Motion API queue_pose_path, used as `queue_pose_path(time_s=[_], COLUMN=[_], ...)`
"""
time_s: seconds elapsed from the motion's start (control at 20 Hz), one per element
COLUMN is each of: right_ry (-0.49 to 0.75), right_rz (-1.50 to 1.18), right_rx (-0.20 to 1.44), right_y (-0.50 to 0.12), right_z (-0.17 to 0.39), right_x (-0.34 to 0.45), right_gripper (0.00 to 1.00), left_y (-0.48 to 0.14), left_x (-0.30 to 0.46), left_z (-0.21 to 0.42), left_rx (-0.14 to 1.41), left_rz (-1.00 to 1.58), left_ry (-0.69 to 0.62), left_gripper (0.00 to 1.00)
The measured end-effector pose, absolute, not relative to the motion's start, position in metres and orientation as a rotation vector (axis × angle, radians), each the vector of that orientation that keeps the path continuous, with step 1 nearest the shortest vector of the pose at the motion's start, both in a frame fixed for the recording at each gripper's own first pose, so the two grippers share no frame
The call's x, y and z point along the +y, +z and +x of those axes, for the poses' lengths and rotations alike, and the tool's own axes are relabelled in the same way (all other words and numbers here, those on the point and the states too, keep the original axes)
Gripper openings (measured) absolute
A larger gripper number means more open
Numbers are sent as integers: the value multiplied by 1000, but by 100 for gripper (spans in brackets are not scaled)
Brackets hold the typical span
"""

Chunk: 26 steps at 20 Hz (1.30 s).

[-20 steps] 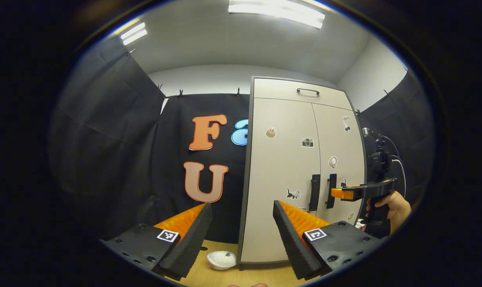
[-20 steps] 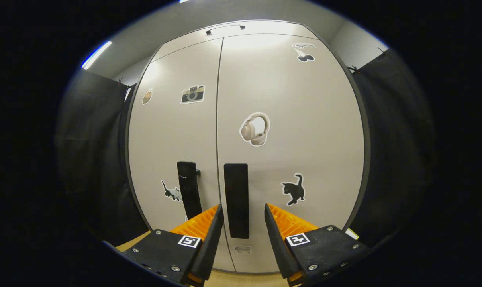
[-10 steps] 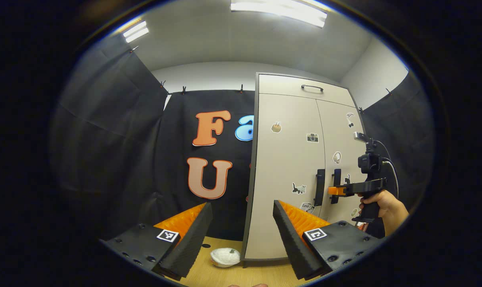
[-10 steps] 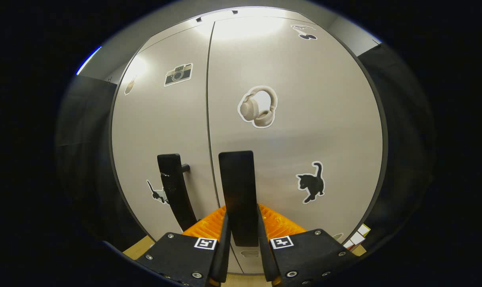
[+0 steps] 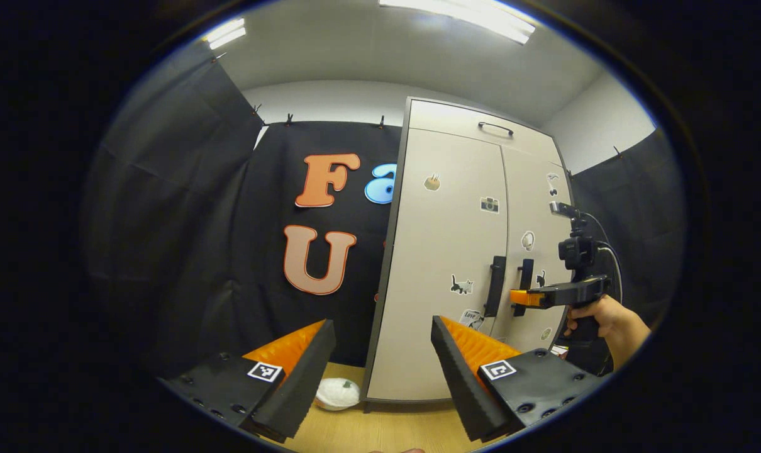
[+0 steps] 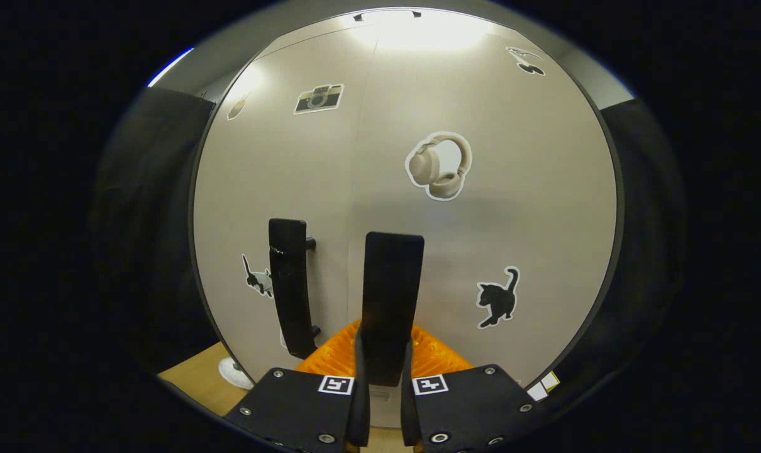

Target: Open the right door of the double-door shoe cabinet with the right hand, and open the left door with the left hand.

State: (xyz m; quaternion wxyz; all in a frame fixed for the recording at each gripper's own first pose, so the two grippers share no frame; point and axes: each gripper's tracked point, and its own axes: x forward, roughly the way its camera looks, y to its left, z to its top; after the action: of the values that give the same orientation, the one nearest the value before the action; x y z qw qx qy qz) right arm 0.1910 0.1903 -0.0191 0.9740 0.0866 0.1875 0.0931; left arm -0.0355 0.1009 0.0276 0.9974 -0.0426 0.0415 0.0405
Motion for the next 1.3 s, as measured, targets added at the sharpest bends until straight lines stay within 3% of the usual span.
queue_pose_path(time_s=[0.3, 1.0, 1.3], right_ry=[305, 348, 299], right_rz=[204, 221, 259], right_rx=[354, 222, 182], right_y=[-8, 6, 10], right_z=[133, 69, 56], right_x=[173, 123, 93], right_gripper=[19, 19, 18], left_y=[19, -9, -9], left_x=[75, 18, -16], left_z=[-25, 18, 29], left_rx=[96, 154, 158], left_rz=[-98, -95, -84], left_ry=[61, 23, -9], left_gripper=[99, 98, 99])
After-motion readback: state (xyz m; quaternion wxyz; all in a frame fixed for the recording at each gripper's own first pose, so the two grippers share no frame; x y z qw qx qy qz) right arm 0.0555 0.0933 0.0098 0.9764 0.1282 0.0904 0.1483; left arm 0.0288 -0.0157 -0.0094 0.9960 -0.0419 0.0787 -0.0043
